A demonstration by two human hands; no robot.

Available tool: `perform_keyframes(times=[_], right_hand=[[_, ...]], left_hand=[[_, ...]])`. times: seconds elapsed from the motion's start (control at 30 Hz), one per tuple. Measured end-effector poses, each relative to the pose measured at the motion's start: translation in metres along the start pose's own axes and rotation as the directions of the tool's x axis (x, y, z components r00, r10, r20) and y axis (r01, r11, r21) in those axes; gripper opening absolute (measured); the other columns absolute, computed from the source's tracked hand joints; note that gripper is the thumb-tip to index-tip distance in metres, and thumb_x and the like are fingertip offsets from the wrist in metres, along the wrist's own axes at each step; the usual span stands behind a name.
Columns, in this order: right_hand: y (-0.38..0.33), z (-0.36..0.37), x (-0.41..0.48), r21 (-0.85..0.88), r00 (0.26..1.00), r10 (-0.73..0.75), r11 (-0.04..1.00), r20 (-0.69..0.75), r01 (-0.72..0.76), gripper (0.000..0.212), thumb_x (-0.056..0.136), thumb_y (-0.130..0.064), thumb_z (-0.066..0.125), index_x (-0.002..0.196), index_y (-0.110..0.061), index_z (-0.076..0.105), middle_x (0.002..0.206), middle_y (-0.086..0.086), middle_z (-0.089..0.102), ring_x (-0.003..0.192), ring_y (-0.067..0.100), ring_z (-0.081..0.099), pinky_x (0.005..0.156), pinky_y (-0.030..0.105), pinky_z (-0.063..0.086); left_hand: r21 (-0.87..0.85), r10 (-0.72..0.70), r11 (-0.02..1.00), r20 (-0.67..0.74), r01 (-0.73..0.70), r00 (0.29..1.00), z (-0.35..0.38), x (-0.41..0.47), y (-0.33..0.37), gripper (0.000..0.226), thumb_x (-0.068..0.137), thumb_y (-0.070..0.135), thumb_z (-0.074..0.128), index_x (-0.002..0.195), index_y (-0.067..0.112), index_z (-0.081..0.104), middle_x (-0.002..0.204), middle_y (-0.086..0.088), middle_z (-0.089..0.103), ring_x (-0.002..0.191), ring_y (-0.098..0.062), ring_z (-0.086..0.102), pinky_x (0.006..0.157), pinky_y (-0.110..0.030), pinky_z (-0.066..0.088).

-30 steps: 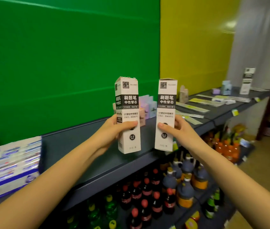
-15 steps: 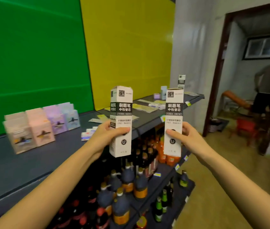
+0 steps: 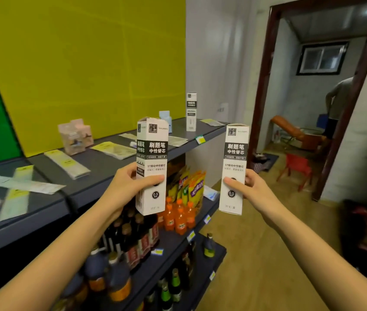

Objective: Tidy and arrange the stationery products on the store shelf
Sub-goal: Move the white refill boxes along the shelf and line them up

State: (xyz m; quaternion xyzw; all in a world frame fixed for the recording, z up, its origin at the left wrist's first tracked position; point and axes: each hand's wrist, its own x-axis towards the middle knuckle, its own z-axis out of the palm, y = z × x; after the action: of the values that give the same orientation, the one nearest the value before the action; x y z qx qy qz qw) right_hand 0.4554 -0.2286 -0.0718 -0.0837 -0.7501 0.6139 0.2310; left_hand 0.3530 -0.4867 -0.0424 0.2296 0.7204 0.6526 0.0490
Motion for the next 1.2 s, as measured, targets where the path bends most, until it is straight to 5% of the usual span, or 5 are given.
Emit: perform_keyframes(times=[0.3,0.47,0.83,0.97,1.2], right_hand=[[0.031,-0.086,0.149,-0.048,0.998,0.012,0.999,0.062,-0.009,0.034,0.082,-0.026,0.066,0.111,-0.023,0.048,0.102,-0.012,0.063,0.09,0.004,0.063,0.064,0.019,0.053],[0.046,-0.136,0.223,-0.036,0.997,-0.012,0.999,0.076,0.015,0.034,0.082,-0.024,0.066,0.111,-0.022,0.048,0.098,-0.015,0.062,0.089,0.004,0.062,0.066,0.02,0.05],[0.09,-0.199,0.405,0.056,0.968,-0.066,0.997,0.241,0.054,0.032,0.083,-0.017,0.065,0.111,-0.017,0.049,0.1,-0.009,0.064,0.085,0.002,0.064,0.064,0.017,0.052],[0.093,-0.203,0.471,0.101,0.923,-0.11,0.992,0.368,0.078,0.029,0.082,-0.011,0.065,0.108,-0.014,0.051,0.098,-0.01,0.065,0.072,-0.007,0.067,0.058,0.008,0.052],[0.084,-0.161,0.559,0.169,0.832,-0.176,0.981,0.527,0.1,0.032,0.082,-0.015,0.066,0.11,-0.018,0.051,0.112,-0.002,0.063,0.101,0.016,0.063,0.08,0.024,0.055]], left_hand=[[0.021,0.079,0.997,-0.029,-0.079,0.996,0.1,0.146,-0.002,0.033,0.071,0.009,0.075,0.103,0.012,0.065,0.102,0.002,0.072,0.093,-0.013,0.068,0.082,-0.028,0.053],[0.017,0.082,0.997,-0.077,-0.08,0.994,0.149,0.22,-0.001,0.027,0.07,0.006,0.075,0.091,0.017,0.062,0.09,0.008,0.073,0.078,-0.004,0.07,0.064,-0.015,0.054],[0.104,0.08,0.993,-0.259,-0.054,0.963,0.234,0.351,-0.008,0.032,0.07,0.003,0.075,0.093,0.011,0.055,0.091,0.004,0.071,0.074,-0.003,0.069,0.063,-0.016,0.055],[0.147,0.09,0.989,-0.382,-0.036,0.92,0.247,0.386,-0.005,0.036,0.066,0.004,0.078,0.093,0.007,0.054,0.101,-0.005,0.071,0.092,-0.024,0.067,0.084,-0.037,0.055],[0.226,0.125,0.974,-0.538,-0.001,0.834,0.243,0.407,0.015,0.049,0.059,0.013,0.08,0.103,0.005,0.058,0.088,0.006,0.075,0.083,-0.01,0.07,0.068,-0.022,0.056]])
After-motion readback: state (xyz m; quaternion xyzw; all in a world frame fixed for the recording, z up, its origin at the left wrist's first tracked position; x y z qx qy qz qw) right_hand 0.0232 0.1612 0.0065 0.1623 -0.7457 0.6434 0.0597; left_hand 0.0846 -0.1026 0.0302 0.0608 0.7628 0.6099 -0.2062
